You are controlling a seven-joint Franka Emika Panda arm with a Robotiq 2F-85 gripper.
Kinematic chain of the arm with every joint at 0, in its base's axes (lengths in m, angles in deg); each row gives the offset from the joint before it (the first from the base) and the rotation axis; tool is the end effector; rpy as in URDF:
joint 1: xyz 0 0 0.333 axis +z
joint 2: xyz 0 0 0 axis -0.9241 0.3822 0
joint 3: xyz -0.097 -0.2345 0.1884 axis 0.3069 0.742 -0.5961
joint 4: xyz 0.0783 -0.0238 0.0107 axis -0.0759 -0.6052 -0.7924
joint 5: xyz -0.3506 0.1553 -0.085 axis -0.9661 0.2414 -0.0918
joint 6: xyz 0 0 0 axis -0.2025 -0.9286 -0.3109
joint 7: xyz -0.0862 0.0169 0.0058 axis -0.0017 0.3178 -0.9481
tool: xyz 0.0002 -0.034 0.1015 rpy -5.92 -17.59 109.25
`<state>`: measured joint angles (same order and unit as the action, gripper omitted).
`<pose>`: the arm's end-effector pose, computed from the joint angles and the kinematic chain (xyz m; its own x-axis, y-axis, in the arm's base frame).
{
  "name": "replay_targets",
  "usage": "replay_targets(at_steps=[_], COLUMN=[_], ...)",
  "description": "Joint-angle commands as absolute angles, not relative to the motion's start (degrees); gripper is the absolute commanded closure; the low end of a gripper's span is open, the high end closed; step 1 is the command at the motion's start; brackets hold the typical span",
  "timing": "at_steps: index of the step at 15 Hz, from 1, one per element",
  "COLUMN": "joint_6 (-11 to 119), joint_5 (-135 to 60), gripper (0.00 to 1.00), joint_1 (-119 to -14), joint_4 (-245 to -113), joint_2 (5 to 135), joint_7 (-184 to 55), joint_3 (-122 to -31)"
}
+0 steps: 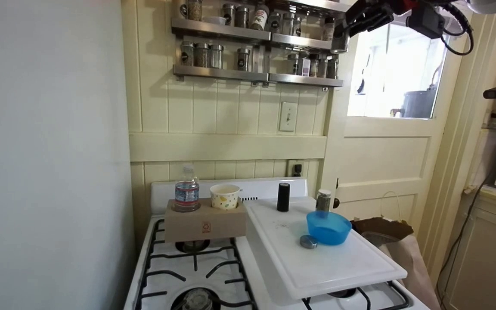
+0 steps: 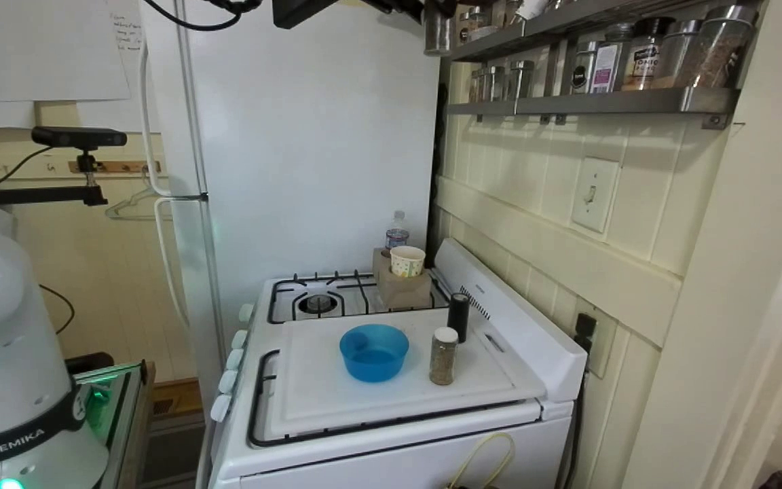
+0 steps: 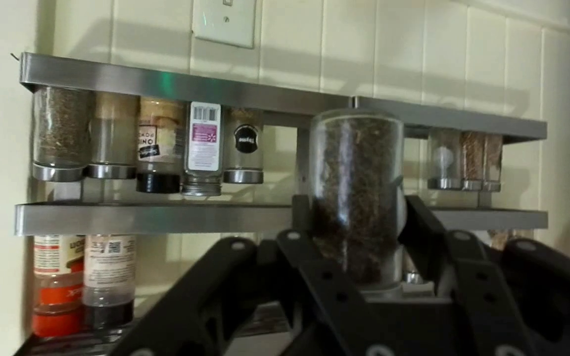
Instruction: Pick up a spice bottle and shake it into the blue bowl
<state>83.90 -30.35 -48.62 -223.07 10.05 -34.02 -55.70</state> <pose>0.3801 -0.1122 0.6926 0.3356 0.1074 0.9359 0.1579 -0.9858 0.0565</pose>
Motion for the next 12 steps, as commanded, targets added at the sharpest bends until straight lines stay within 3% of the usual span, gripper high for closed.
replay_targets(at_steps=[1,5,6,12], joint_6=[83.9,83.9,83.9,87.7], joint_5=[-28.4,-26.2,-26.1,-30.1], gripper=[0.52,0.52,0.77,0.77], joint_1=[-46.8,-41.8,-41.7,-49.0], joint_4=[-221.5,-217.9,-217.9,-208.2], joint_2=[10.4,11.5,11.6,26.4], joint_7=[-33.7,-32.6,-32.6,-33.9], joint_3=[-53.6,-48.8,-49.0,-50.1])
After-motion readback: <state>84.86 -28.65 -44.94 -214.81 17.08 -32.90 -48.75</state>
